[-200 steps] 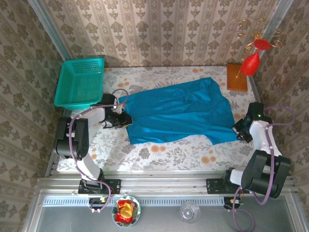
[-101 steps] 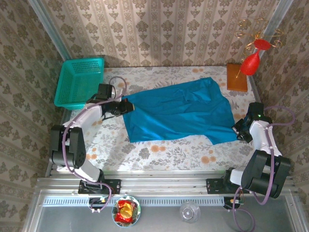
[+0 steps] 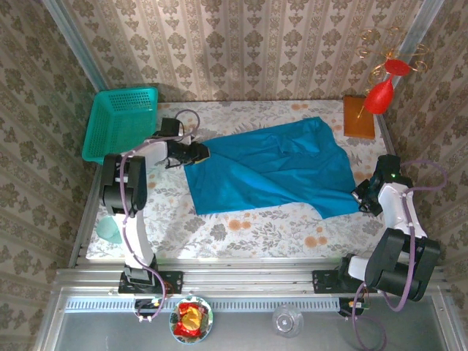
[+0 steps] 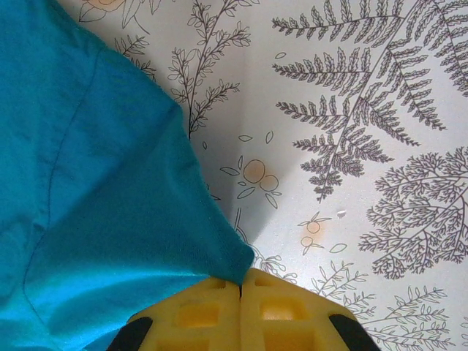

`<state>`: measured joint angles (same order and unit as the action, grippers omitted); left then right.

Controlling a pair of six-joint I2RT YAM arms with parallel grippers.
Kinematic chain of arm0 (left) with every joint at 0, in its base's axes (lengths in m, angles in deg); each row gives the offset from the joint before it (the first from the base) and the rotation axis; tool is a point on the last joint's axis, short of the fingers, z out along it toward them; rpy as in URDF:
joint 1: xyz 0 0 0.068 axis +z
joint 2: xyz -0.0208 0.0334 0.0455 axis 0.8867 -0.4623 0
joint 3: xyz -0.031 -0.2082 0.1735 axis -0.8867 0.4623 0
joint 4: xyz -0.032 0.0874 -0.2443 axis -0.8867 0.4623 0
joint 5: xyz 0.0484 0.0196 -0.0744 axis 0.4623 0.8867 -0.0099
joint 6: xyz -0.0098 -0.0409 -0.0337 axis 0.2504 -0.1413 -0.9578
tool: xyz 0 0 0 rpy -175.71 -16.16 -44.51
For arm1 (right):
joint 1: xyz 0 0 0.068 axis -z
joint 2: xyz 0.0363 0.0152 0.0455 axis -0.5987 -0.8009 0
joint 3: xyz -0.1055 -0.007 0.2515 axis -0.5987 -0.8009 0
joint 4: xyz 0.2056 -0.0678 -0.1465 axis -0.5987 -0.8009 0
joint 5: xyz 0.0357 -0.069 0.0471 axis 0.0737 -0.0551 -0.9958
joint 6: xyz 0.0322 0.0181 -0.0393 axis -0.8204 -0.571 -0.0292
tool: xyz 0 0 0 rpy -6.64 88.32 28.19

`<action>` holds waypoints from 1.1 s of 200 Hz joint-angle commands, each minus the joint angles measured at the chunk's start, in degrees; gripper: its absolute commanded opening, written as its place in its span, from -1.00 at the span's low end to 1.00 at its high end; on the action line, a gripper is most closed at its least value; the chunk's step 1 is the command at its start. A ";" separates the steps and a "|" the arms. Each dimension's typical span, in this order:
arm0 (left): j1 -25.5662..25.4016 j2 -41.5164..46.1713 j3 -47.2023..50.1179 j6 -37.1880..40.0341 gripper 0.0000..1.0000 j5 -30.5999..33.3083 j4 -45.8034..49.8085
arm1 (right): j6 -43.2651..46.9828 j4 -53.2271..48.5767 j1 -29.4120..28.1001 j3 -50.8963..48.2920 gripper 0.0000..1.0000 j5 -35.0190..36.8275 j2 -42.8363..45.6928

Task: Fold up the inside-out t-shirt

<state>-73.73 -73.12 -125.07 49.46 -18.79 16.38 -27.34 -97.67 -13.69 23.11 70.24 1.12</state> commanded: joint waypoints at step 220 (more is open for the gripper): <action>-5.85 15.66 23.22 0.37 0.12 6.46 3.78 | 1.05 -0.39 0.37 0.01 -1.00 -1.58 0.86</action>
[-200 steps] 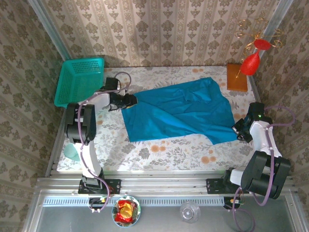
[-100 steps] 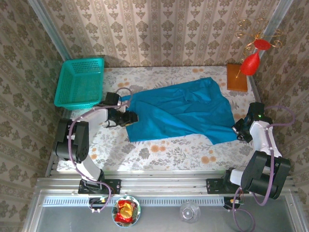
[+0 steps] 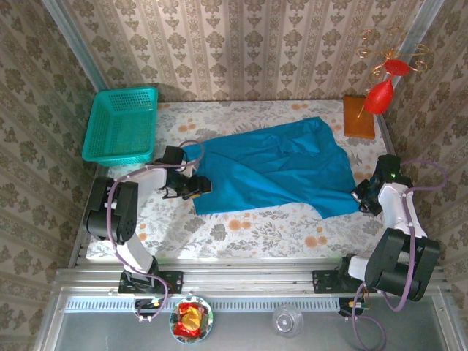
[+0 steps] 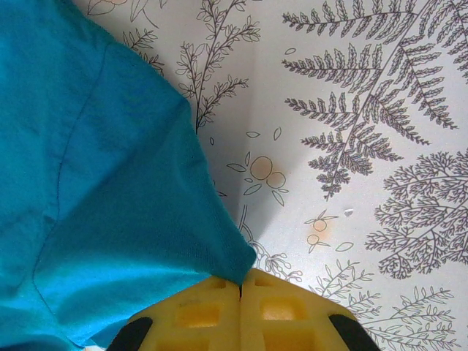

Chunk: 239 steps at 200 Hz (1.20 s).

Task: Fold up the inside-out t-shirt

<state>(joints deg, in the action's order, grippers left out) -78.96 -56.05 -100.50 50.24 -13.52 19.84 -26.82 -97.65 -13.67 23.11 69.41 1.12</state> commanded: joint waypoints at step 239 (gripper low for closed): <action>-1.26 -5.82 -6.57 3.52 -0.47 -1.16 0.21 | 0.70 -0.25 0.35 0.01 -1.00 -1.38 0.61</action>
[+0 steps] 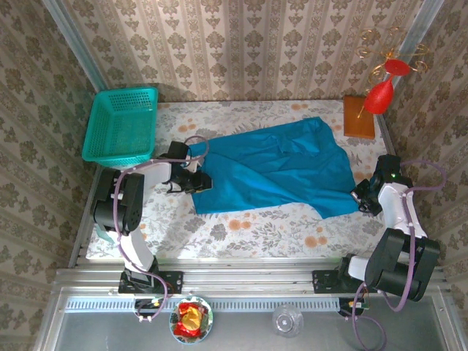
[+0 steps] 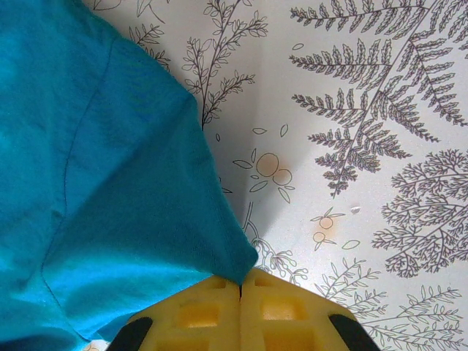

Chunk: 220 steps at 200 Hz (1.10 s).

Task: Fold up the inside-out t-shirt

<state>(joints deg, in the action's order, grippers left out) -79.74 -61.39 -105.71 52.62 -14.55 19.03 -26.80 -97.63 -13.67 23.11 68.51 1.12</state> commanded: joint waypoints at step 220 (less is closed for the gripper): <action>14.20 34.27 -22.23 -1.59 -1.00 -8.12 0.10 | -5.50 0.03 0.15 33.60 -1.00 -17.36 11.92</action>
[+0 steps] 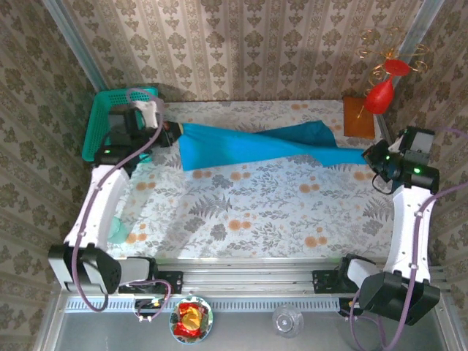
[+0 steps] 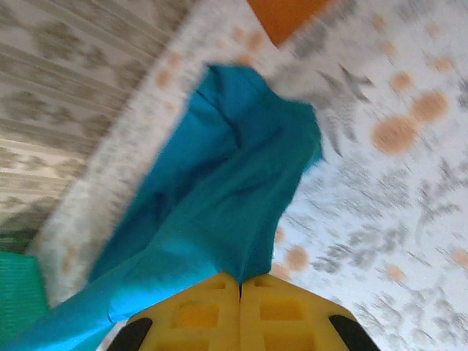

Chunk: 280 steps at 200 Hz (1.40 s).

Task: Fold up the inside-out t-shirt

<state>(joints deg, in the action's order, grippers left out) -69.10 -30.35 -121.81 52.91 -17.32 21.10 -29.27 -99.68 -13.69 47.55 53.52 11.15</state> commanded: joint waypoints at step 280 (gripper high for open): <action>18.50 12.43 -25.77 -6.34 -1.00 -5.20 -4.10 | -3.36 1.89 0.37 46.06 -1.00 5.88 3.70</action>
<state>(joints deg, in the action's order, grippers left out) -51.44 -20.05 -146.91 45.28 -24.45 16.51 -34.78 -97.65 -13.73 91.46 55.31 14.67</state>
